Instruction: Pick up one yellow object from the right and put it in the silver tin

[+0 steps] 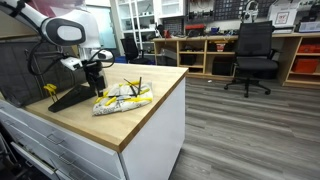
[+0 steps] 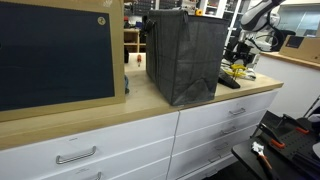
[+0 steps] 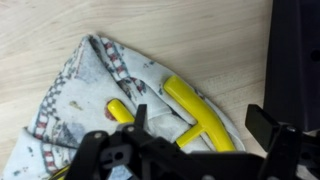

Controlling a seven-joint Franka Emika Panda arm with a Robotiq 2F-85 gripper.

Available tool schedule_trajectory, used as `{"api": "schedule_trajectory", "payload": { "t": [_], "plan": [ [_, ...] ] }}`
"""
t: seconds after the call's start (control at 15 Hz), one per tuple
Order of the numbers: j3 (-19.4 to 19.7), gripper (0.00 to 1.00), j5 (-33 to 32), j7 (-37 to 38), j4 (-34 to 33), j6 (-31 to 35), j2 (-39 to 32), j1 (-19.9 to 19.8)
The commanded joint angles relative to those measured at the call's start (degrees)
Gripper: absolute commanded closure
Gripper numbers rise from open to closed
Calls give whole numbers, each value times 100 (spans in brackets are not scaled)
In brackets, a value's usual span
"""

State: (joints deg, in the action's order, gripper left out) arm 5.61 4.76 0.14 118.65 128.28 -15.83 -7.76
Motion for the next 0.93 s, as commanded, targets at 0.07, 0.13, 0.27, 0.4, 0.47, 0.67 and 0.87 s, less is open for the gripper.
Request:
{"api": "schedule_trajectory", "payload": {
  "t": [0.07, 0.13, 0.27, 0.4, 0.47, 0.67, 0.87],
  "plan": [
    [-35, 0, -210, 83, -214, 34, -254, 155],
    [-52, 0, -253, 73, -236, 44, -278, 190],
    [-76, 0, -366, 57, -287, 32, -321, 257],
    [-88, 0, -508, -27, -351, 25, -381, 312],
    [-97, 0, -567, -63, -376, 22, -399, 333],
    [-115, 0, -724, -142, -447, 12, -470, 380],
    [-106, 0, -873, -136, -502, 4, -575, 405]
  ]
}}
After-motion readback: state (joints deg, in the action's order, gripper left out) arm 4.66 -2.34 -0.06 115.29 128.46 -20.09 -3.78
